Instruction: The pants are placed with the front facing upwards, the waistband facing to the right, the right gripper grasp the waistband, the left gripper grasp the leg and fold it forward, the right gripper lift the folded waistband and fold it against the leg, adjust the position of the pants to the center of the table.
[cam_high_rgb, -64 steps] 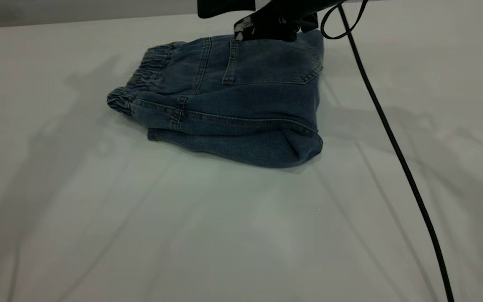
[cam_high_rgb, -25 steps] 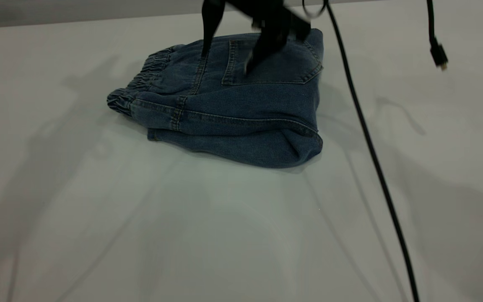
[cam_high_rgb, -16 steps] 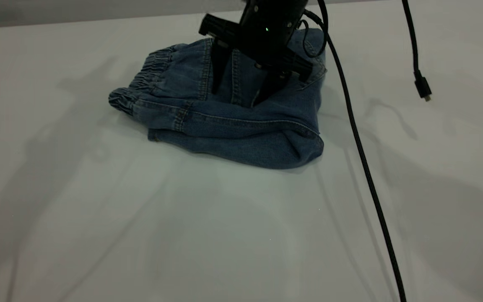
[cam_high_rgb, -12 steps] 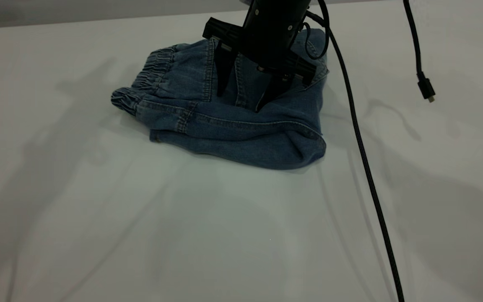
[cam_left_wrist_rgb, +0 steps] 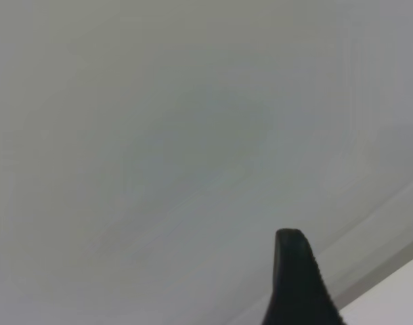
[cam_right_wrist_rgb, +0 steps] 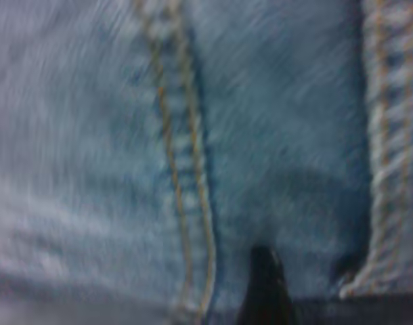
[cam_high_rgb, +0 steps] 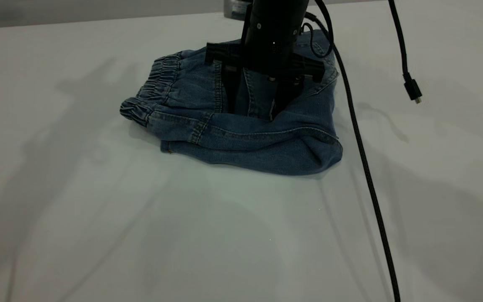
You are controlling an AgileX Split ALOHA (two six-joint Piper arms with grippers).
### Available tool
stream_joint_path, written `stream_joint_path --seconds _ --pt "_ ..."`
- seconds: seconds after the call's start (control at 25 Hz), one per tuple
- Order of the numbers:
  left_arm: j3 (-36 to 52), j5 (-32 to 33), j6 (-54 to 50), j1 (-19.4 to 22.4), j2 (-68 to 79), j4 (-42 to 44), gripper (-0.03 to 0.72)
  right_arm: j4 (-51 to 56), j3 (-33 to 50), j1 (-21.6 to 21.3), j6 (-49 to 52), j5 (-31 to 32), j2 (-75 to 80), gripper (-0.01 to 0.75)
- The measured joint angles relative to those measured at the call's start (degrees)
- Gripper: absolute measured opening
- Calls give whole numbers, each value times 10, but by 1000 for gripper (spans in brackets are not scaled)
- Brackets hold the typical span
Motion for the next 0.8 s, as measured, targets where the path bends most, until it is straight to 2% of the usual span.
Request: stream_joint_path --seconds 0.32,0.48,0.8 --pt "0 -1 0 0 0 1 388 1 1 1 -110 85 0 447" --pt "0 -2 0 0 0 1 388 -12 1 16 -161 116 0 447" --pt "0 -2 0 0 0 0 388 -45 1 65 -189 119 -2 447"
